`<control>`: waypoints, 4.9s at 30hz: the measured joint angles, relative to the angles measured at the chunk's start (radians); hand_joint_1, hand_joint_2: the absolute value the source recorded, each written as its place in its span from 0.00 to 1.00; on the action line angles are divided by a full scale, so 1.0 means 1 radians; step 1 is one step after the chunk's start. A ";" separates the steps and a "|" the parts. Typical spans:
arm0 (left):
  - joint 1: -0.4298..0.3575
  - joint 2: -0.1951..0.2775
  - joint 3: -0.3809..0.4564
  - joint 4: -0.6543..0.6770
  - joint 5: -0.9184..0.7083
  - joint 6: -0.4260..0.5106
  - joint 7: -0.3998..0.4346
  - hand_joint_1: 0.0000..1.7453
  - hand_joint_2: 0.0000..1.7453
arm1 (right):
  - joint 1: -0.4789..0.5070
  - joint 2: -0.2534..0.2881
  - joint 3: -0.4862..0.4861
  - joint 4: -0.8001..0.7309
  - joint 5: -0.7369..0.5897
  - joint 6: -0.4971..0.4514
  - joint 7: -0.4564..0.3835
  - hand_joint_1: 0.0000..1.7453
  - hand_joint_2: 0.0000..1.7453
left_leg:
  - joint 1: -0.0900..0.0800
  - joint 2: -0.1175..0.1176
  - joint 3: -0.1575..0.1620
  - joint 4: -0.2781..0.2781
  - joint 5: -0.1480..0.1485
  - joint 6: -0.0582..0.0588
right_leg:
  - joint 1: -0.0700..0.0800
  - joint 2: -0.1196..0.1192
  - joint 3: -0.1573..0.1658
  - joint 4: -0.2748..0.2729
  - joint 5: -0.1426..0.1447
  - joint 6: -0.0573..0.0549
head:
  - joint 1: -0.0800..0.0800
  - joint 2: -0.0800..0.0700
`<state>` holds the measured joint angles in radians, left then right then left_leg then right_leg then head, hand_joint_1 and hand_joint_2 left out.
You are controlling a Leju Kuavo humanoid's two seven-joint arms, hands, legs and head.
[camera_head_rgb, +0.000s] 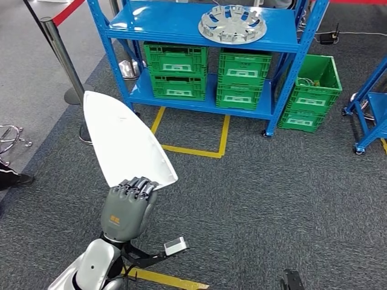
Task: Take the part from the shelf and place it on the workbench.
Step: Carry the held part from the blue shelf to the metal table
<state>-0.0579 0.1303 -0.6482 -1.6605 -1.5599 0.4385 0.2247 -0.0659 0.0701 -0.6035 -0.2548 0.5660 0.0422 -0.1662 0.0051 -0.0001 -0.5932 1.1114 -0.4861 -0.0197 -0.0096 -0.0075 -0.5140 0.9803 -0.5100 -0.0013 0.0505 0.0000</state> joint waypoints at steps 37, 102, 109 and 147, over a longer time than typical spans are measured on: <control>0.003 0.026 -0.002 -0.022 0.000 0.003 0.030 1.00 1.00 | 0.001 0.005 -0.005 0.000 -0.006 0.013 -0.046 0.00 0.00 | -0.012 0.000 0.004 -0.109 0.051 0.032 | 0.006 0.006 -0.027 0.014 0.010 0.020 | 0.001 0.000; 0.055 0.008 0.010 -0.052 0.000 0.002 -0.001 1.00 1.00 | 0.010 0.027 -0.008 -0.018 0.029 -0.035 -0.042 0.00 0.00 | 0.003 -0.007 -0.154 0.185 -0.069 -0.002 | -0.013 -0.028 -0.009 0.010 -0.006 0.004 | -0.026 0.000; 0.080 -0.027 0.050 -0.055 0.000 0.009 -0.056 1.00 1.00 | 0.004 0.027 -0.008 -0.019 0.034 -0.036 -0.043 0.00 0.00 | -0.014 0.074 -0.009 -0.091 0.038 0.022 | -0.001 -0.111 0.011 0.009 -0.025 0.031 | -0.026 0.000; 0.129 -0.093 0.125 -0.072 0.002 0.011 -0.089 1.00 1.00 | 0.004 0.033 -0.009 -0.023 0.042 -0.035 -0.044 0.00 0.00 | -0.011 -0.016 -0.011 -0.101 0.044 0.063 | -0.005 0.004 -0.114 0.284 -0.167 0.047 | 0.002 0.000</control>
<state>0.0715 0.0374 -0.5233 -1.7327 -1.5583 0.4491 0.1354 -0.0620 0.1026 -0.6123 -0.2777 0.6077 0.0072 -0.2098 -0.0057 -0.0158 -0.6041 1.0100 -0.4425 0.0438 -0.0149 -0.0037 -0.6279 1.2642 -0.6766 0.0456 0.0528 0.0000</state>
